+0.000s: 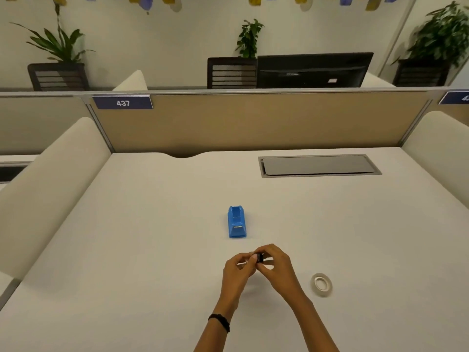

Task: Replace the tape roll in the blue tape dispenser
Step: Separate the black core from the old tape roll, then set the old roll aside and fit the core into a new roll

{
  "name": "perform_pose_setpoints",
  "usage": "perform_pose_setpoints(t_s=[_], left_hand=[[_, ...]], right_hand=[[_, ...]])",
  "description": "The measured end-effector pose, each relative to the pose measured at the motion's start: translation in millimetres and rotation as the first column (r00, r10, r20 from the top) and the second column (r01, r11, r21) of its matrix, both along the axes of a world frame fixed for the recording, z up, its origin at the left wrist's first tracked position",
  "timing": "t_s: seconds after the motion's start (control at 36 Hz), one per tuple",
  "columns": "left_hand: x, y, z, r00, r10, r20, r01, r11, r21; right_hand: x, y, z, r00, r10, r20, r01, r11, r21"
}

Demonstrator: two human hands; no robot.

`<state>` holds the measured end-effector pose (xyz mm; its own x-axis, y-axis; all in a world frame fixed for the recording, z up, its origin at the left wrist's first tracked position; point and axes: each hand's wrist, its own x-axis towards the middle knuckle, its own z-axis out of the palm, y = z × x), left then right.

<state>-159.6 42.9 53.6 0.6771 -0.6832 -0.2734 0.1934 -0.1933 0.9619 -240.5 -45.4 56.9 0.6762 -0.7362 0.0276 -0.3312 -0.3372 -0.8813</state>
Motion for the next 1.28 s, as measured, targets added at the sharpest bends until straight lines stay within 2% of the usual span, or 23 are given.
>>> perform_pose_setpoints(t_s=[0.19,0.36,0.56,0.67,0.92,1.14,1.28], left_hand=[[3.5,-4.9,-3.6,0.998,-0.050,-0.043,0.051,0.998,0.022],[10.9,-3.8,-8.8,0.976,-0.126,-0.179,0.133,0.991,0.028],[11.6,-7.0,-14.8,0.976,-0.095,-0.197,0.102,0.994,0.026],[13.1,-7.9,-21.2,0.973,-0.100,-0.208,0.114,0.992,0.056],[24.1,-9.2,-31.6,0.961,0.029,-0.274,-0.010,0.997,0.070],[33.3,-7.3,-33.6,0.958,0.076,-0.278,-0.059,0.996,0.069],[35.6,-9.4,-31.6,0.965,0.111,-0.237,-0.093,0.992,0.082]], right_hand=[[-1.1,-4.4,-2.6,0.999,0.007,-0.036,-0.008,1.000,-0.024],[1.7,-8.7,-4.3,0.999,0.044,-0.028,-0.044,0.999,-0.004],[-1.0,-11.1,-22.2,0.996,0.081,-0.039,-0.072,0.977,0.202],[-4.9,-18.8,-32.2,0.997,0.055,-0.051,-0.044,0.977,0.207],[-6.2,-74.2,-49.2,0.978,-0.201,-0.058,0.207,0.970,0.128],[9.9,-156.9,-50.3,0.891,-0.453,-0.030,0.447,0.865,0.226],[25.1,-196.6,-48.5,0.837,-0.546,-0.028,0.534,0.805,0.256]])
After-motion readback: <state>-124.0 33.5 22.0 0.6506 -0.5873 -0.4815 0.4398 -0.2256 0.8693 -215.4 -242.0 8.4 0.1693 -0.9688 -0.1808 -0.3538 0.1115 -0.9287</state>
